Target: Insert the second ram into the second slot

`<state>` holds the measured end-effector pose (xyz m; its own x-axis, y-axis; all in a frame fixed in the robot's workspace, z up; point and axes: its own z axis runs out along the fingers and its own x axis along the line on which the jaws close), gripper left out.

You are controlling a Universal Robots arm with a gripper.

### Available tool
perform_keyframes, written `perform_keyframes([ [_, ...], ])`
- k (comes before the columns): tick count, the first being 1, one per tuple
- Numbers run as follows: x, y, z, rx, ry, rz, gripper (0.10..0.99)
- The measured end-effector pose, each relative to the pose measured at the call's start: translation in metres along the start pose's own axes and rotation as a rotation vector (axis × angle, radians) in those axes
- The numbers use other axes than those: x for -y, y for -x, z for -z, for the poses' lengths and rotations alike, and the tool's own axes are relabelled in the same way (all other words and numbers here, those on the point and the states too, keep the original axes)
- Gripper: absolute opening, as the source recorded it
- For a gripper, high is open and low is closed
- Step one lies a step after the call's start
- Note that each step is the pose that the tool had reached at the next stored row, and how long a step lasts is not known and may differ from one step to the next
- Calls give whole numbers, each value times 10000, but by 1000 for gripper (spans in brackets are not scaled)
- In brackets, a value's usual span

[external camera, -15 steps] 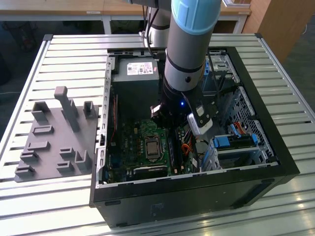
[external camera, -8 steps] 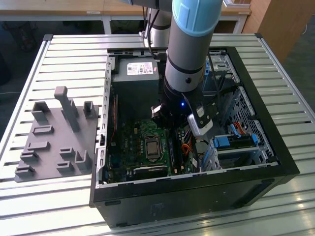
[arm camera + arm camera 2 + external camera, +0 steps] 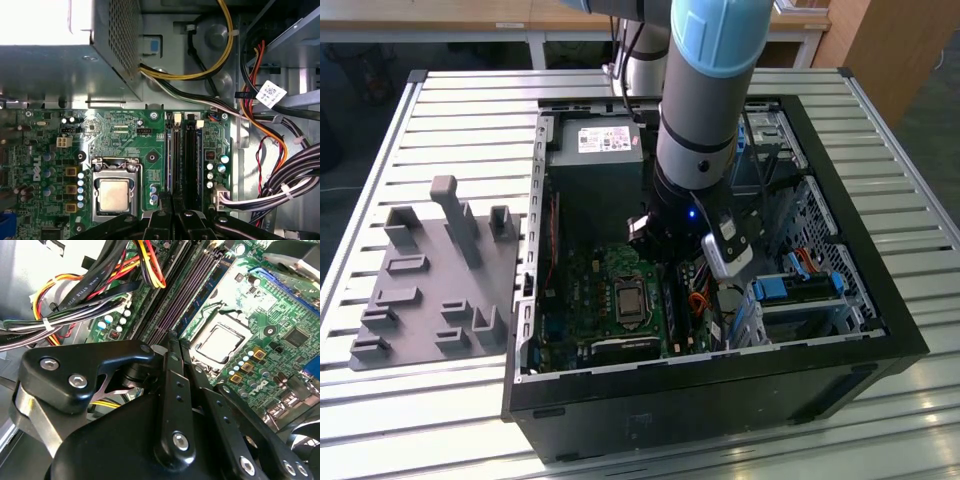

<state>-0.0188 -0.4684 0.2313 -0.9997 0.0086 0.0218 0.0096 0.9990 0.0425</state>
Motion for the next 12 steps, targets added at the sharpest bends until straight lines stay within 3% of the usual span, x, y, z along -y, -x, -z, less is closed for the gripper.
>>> perform_keyframes([
  [12, -6, 73, -34, -1, 1, 29, 129],
])
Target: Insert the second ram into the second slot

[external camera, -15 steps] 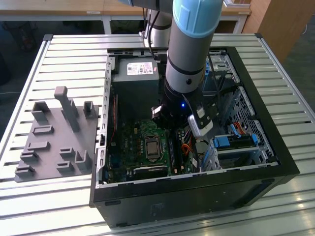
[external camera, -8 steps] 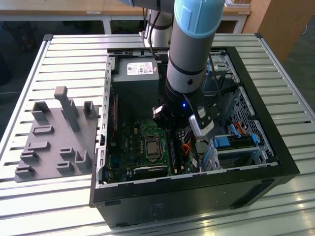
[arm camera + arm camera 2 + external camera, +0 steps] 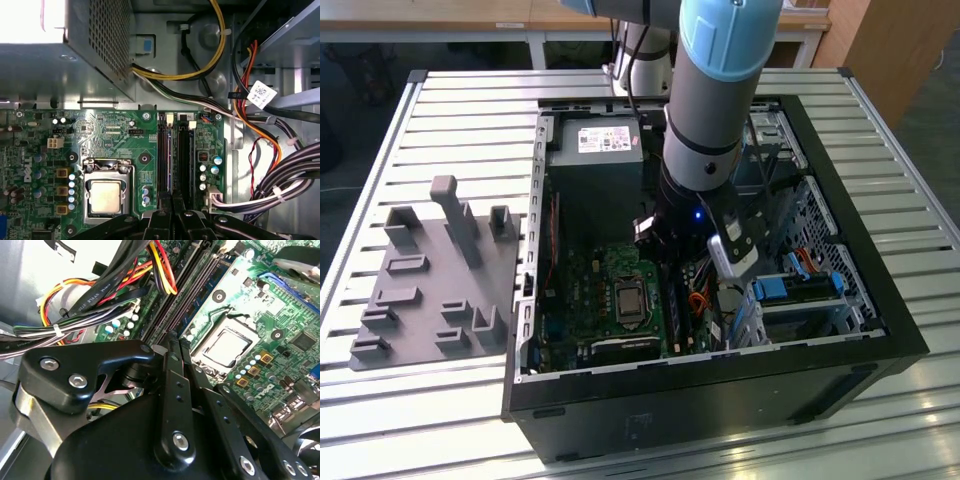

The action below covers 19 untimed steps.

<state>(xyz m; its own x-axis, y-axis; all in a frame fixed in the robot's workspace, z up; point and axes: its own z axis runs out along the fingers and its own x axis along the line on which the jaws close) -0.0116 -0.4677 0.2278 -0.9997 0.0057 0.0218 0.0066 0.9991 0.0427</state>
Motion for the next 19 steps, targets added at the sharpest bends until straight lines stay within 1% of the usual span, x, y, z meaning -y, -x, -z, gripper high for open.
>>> perform_keyframes([
  [6, -6, 0, -32, -7, -3, 143, 129],
  [19, -4, -11, -75, -8, -5, 148, 129],
])
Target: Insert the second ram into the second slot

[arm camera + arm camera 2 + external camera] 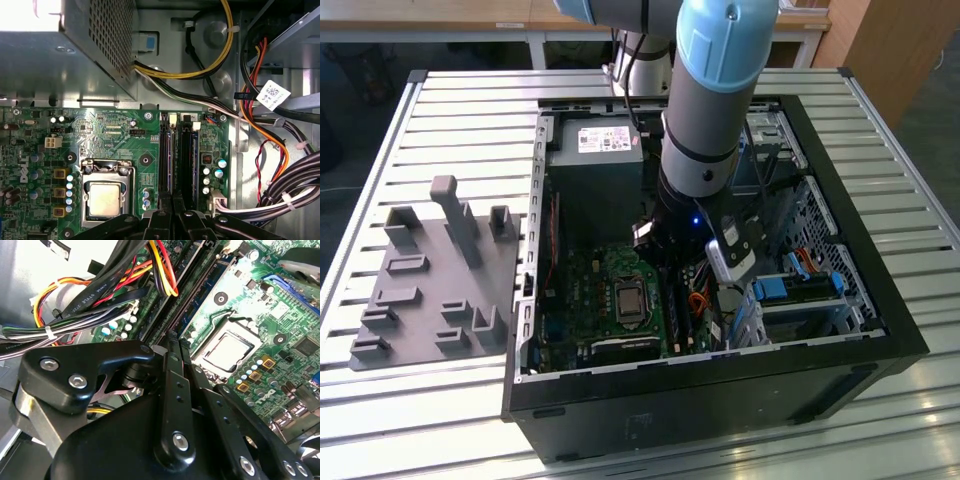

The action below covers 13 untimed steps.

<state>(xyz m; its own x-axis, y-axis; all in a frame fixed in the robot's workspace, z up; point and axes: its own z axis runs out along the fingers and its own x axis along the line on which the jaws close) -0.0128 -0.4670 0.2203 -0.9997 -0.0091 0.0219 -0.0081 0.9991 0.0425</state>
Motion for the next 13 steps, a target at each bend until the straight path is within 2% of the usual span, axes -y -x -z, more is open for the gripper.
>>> perform_keyframes([
  [13, 0, 2, -6, 4, 5, -93, 129],
])
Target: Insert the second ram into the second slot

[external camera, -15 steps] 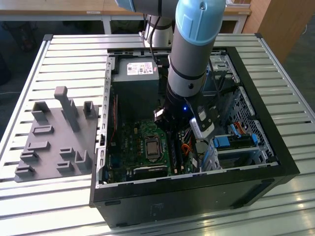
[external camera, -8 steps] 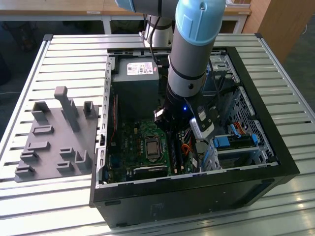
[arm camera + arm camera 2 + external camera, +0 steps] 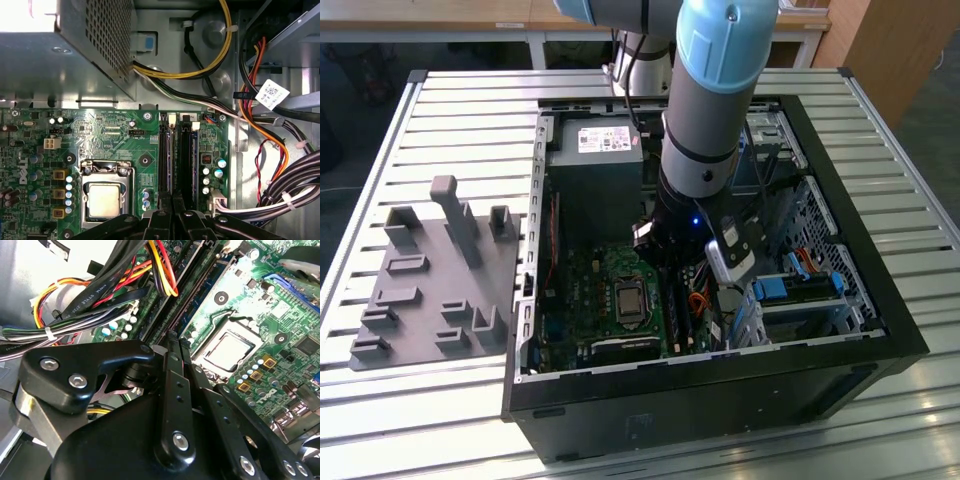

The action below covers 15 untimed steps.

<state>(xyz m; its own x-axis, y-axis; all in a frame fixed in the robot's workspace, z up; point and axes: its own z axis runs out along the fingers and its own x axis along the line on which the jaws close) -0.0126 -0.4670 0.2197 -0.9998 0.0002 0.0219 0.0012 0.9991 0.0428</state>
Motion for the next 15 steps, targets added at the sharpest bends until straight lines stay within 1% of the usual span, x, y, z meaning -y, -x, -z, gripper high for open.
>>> perform_keyframes([
  [15, 1, 0, 10, 3, 33, -50, 129],
])
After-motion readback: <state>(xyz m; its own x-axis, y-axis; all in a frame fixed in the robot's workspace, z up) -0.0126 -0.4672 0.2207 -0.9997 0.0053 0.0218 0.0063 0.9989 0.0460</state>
